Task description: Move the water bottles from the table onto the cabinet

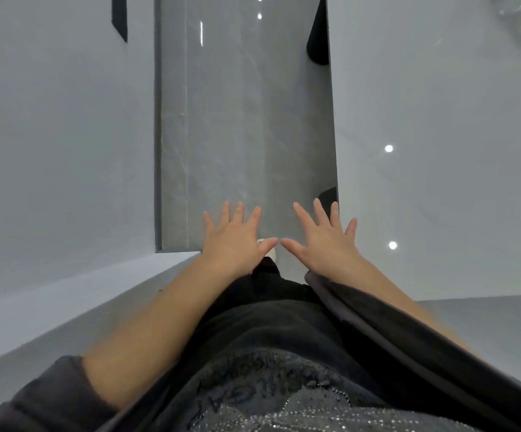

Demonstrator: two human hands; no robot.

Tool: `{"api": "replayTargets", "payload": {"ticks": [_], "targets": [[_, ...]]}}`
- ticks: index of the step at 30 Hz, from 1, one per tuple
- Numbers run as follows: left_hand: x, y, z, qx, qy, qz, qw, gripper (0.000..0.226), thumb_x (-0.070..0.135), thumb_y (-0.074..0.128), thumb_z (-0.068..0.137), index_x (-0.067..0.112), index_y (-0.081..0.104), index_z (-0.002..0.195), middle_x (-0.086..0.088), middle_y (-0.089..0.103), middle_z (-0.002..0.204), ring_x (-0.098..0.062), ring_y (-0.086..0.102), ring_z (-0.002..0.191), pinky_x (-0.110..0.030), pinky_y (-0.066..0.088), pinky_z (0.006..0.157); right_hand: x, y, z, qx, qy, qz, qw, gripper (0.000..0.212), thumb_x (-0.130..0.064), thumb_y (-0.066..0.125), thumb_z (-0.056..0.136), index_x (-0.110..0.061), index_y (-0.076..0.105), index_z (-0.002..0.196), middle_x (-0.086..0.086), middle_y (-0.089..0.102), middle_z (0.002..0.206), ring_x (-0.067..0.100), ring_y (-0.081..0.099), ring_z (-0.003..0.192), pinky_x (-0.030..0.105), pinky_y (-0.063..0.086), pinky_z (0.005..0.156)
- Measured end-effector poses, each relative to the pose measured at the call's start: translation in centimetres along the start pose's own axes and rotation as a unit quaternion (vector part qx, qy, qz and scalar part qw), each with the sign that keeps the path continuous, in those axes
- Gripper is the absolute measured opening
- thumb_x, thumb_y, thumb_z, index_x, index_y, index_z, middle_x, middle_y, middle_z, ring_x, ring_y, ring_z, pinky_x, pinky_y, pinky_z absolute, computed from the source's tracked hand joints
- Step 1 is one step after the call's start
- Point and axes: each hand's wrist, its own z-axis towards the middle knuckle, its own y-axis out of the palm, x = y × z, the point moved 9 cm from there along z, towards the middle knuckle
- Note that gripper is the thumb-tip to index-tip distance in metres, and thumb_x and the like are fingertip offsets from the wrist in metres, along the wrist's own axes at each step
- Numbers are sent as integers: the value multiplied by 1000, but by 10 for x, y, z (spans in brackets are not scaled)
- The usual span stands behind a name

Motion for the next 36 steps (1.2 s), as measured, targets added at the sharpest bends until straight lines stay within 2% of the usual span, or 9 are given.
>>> {"api": "replayTargets", "payload": {"ticks": [8, 16, 23, 28, 36], "targets": [[-15, -78, 90, -22, 82, 63, 994, 75, 66, 25, 94, 26, 5, 154, -6, 0, 163, -30, -7, 148, -59, 1, 116, -2, -70, 66, 12, 67, 60, 996, 77, -66, 34, 94, -35, -3, 155, 7, -11, 164, 36, -16, 149, 64, -5, 114], [-17, -189, 158, -19, 189, 130, 973, 75, 64, 24, 94, 25, 5, 155, -8, -3, 162, -30, -9, 148, -59, 1, 116, -11, -150, 116, 36, 165, 160, 973, 76, -63, 34, 96, -36, -5, 155, 5, -13, 164, 35, -17, 148, 64, -5, 115], [32, -252, 212, -11, 268, 196, 943, 74, 64, 25, 95, 25, 6, 154, -7, -4, 162, -30, -9, 148, -59, 0, 116, 17, -191, 145, 61, 224, 226, 946, 77, -66, 32, 94, -36, -6, 155, 4, -14, 164, 34, -17, 149, 65, -4, 115], [87, -307, 261, 23, 313, 234, 920, 73, 63, 27, 95, 24, 8, 154, -8, -1, 162, -30, -7, 148, -59, 1, 116, 59, -230, 177, 94, 257, 287, 918, 76, -65, 34, 94, -39, -5, 154, 2, -14, 164, 34, -17, 149, 63, -6, 115], [152, -380, 331, 19, 348, 288, 892, 73, 61, 25, 96, 22, 5, 154, -8, -5, 162, -31, -10, 148, -59, 0, 116, 118, -311, 232, 107, 288, 322, 896, 77, -65, 33, 94, -37, -6, 154, 3, -15, 164, 34, -18, 149, 62, -7, 115]]}}
